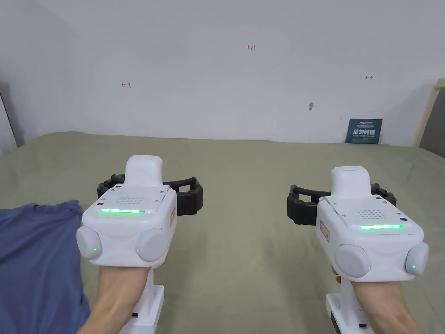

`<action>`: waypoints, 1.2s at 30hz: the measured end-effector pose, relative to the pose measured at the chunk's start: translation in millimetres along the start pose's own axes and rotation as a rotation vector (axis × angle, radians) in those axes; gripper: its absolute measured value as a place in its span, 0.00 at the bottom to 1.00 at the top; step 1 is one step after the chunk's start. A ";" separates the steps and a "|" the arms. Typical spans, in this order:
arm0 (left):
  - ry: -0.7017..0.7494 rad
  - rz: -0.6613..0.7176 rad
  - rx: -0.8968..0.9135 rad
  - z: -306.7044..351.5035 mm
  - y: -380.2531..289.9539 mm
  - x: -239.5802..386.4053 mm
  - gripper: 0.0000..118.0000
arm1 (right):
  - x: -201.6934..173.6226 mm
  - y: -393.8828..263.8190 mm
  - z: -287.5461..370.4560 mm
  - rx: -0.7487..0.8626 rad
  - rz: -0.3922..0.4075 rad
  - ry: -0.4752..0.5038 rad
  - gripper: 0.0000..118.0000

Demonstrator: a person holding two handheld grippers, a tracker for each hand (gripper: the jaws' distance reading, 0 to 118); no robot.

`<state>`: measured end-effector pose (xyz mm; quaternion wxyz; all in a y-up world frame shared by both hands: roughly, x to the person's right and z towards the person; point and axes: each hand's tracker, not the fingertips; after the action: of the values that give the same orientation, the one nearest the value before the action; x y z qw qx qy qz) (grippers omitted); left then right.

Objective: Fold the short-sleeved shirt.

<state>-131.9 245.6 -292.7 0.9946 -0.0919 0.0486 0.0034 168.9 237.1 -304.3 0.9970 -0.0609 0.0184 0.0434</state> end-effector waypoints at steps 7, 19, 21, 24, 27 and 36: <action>0.000 -0.001 -0.001 -0.1 -0.2 -0.6 1.00 | -1.4 -1.0 -0.5 -0.002 0.000 0.001 1.00; -0.002 0.003 -0.010 -1.5 -0.5 -1.5 1.00 | -1.2 -1.4 -1.6 -0.010 -0.002 0.009 1.00; 0.003 0.008 -0.016 -2.1 -0.6 -1.2 0.99 | -1.3 -1.0 0.0 -0.007 -0.002 0.010 0.94; -0.005 0.022 -0.025 -2.7 -0.4 -3.2 0.69 | -0.8 0.5 -1.4 -0.010 -0.015 -0.005 0.58; -0.011 0.028 -0.034 -4.1 0.0 -6.0 0.61 | 2.6 1.6 -2.2 -0.023 -0.031 0.001 0.59; -0.009 0.026 -0.049 -5.4 -9.1 -13.8 0.00 | 10.4 11.6 -1.1 -0.025 -0.069 -0.007 0.00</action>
<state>-146.0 235.7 -295.0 0.9921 -0.1153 0.0453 0.0179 178.1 249.3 -307.2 0.9972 -0.0736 0.0121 0.0093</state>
